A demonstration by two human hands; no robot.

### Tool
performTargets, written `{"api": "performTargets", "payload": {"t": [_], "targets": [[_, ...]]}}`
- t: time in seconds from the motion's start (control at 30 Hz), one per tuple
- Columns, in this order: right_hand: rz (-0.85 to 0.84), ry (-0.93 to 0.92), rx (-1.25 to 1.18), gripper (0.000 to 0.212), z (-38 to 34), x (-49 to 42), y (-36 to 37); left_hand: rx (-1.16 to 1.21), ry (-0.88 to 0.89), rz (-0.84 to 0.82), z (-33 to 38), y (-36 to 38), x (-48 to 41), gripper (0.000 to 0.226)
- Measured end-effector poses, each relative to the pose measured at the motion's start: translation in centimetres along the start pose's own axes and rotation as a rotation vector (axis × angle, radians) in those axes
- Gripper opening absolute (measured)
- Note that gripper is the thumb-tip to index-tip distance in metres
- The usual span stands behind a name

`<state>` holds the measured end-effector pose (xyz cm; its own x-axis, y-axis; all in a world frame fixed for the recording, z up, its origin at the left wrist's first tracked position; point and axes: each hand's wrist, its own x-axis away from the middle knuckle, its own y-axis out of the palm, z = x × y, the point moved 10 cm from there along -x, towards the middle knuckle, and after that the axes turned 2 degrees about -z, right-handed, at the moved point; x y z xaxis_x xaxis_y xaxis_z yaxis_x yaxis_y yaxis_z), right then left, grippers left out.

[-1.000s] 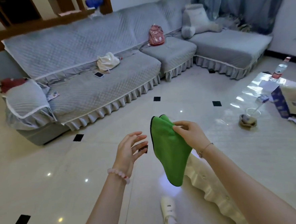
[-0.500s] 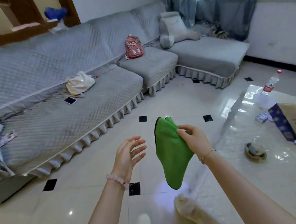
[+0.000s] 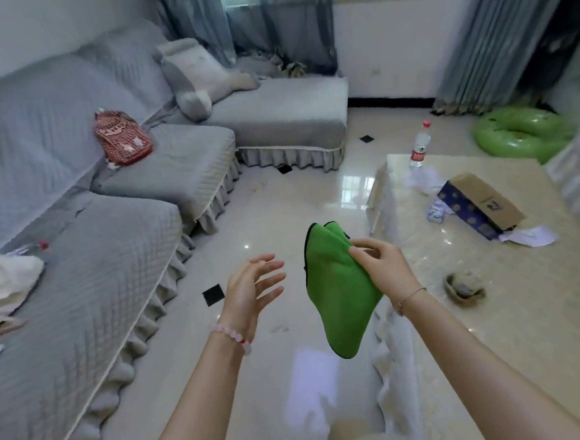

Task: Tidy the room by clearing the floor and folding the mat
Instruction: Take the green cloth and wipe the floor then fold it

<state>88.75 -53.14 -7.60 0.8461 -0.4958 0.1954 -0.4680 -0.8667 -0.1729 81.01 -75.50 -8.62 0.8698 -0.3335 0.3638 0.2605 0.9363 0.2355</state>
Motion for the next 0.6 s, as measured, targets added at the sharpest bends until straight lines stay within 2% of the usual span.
{"api": "performTargets", "payload": {"t": [0.37, 0.6], "targets": [[0.214, 0.029, -0.037, 0.013, -0.1, -15.7, -4.3, -0.083, -0.054, -0.199, 3.3, 9.1, -17.9, 0.022], [0.205, 0.096, -0.058, 0.018, -0.9, -29.2, -8.6, -0.106, -0.096, -0.261, 6.5, 17.2, -31.3, 0.022]]}}
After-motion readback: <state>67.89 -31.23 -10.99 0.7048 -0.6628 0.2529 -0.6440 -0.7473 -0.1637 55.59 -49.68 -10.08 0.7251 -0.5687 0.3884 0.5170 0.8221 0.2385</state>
